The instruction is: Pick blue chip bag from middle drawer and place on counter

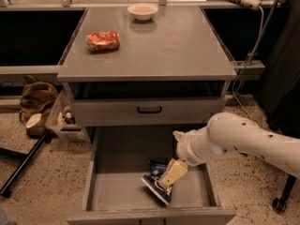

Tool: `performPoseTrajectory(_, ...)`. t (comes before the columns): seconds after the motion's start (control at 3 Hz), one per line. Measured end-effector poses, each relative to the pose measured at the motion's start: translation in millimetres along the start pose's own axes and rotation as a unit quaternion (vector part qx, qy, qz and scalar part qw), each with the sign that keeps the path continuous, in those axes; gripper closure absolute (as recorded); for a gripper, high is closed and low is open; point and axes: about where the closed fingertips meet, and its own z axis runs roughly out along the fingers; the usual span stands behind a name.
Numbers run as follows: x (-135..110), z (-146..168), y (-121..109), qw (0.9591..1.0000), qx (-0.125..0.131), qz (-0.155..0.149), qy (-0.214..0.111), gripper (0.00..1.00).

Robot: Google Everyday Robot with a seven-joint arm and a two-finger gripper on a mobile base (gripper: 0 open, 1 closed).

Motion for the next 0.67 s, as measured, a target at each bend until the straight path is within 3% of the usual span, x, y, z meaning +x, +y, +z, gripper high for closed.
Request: performPoseTrajectory(0.67,28,96,-7,0.9993,-0.012,0.023,-0.028,0.0)
